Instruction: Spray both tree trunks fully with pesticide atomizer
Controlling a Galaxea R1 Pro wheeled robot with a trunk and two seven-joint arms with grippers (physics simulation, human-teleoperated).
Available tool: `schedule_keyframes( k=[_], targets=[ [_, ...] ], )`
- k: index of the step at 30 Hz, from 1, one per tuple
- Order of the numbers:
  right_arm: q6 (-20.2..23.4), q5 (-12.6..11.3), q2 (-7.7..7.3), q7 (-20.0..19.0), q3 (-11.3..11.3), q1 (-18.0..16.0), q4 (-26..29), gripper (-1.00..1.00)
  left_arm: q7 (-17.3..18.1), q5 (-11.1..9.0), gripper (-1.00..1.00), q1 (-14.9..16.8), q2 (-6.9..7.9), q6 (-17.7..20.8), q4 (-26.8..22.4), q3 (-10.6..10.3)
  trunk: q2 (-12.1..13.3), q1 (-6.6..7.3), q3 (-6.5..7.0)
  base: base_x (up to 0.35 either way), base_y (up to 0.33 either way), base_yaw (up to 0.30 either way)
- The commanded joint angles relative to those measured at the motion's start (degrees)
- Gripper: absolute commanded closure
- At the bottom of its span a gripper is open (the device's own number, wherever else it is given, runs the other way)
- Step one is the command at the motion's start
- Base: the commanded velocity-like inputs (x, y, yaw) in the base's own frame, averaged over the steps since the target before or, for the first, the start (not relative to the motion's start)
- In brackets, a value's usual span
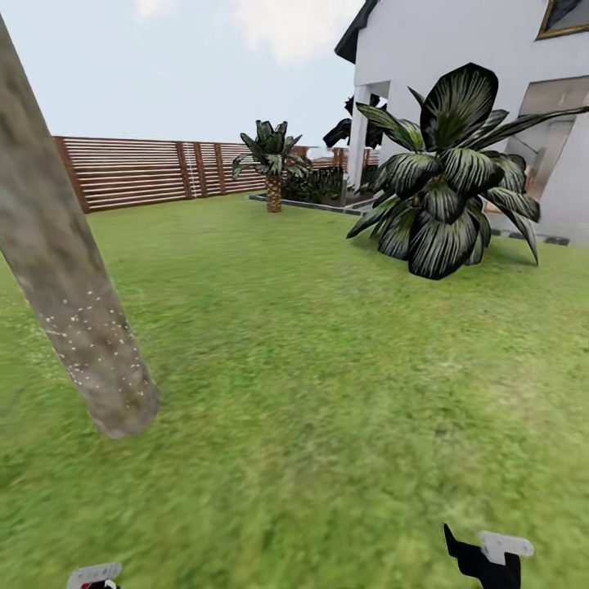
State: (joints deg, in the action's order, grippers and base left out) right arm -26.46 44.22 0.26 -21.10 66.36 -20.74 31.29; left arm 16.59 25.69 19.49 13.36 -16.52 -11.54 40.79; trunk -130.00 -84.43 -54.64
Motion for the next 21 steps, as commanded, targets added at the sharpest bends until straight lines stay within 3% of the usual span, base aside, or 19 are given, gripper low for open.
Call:
schedule_keyframes(
  k=[1,6,21],
  targets=[
    [0.0,0.0,0.0,0.0,0.0,0.0,0.0,-1.0,0.0,0.0,1.0,0.0,0.0,0.0,0.0,0.0,0.0,0.0,0.0,0.0,0.0,-0.267],
    [0.0,0.0,0.0,0.0,0.0,0.0,-0.2,-1.0,0.0,0.0,1.0,0.0,0.0,0.0,0.0,0.1,0.0,0.0,0.0,-0.084,0.048,-0.267],
    [0.0,0.1,0.0,0.0,-0.1,0.0,-0.3,-1.0,0.0,0.0,1.0,0.0,0.0,0.0,-0.1,0.1,0.0,0.0,0.0,-0.27,0.231,-0.267]
  ],
)
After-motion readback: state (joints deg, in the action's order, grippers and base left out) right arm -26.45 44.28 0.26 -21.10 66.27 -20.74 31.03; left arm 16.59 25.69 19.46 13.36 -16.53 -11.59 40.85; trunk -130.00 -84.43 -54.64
